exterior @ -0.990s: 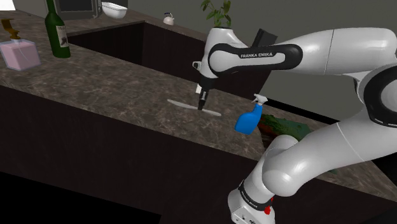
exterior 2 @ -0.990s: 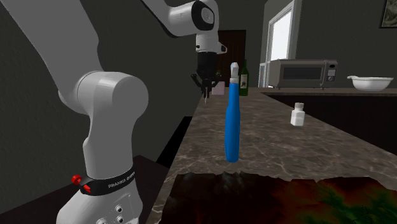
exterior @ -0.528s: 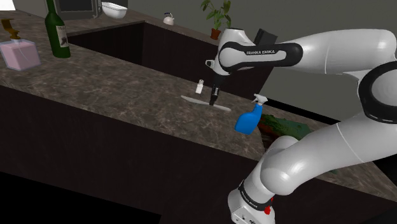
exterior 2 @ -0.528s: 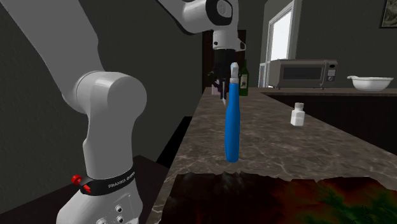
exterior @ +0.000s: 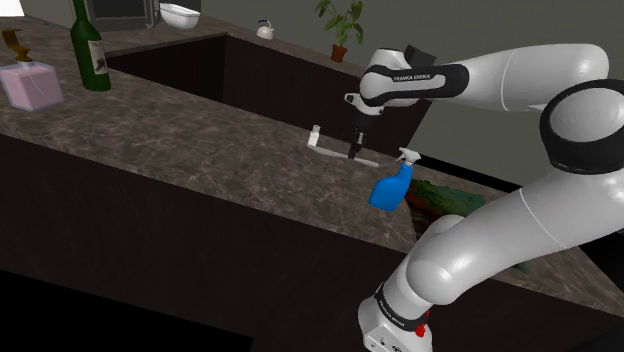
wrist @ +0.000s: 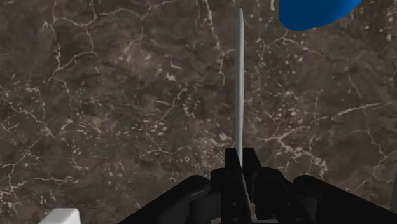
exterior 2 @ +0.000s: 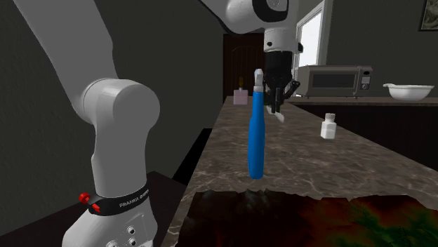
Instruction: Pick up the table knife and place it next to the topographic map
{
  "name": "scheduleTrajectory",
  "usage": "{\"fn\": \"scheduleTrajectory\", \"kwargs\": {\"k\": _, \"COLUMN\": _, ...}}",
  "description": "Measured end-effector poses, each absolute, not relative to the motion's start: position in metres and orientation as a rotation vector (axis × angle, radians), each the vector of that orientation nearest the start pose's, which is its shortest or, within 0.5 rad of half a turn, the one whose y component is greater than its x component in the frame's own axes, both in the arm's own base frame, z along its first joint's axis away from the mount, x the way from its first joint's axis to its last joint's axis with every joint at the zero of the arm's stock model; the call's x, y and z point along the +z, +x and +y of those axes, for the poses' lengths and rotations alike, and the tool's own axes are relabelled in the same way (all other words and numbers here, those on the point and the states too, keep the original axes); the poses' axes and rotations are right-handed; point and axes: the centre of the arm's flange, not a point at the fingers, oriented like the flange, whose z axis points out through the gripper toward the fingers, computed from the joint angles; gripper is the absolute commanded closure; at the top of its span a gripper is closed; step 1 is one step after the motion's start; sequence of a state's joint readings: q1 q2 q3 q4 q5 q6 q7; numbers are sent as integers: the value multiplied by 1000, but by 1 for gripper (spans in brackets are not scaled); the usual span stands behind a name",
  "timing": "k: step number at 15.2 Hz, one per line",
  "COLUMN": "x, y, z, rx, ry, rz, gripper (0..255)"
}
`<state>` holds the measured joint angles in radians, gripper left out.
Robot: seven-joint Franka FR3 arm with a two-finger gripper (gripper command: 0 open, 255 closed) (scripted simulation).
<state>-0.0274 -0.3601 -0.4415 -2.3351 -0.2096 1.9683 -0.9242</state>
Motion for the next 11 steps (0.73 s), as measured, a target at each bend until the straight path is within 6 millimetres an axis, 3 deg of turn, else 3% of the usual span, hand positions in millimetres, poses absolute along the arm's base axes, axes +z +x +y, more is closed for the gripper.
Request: {"fn": "scheduleTrajectory", "kwargs": {"k": 11, "x": 457, "y": 372, "z": -362, "rx": 79, "ry": -3025, "rz": -882, "gripper": 255}}
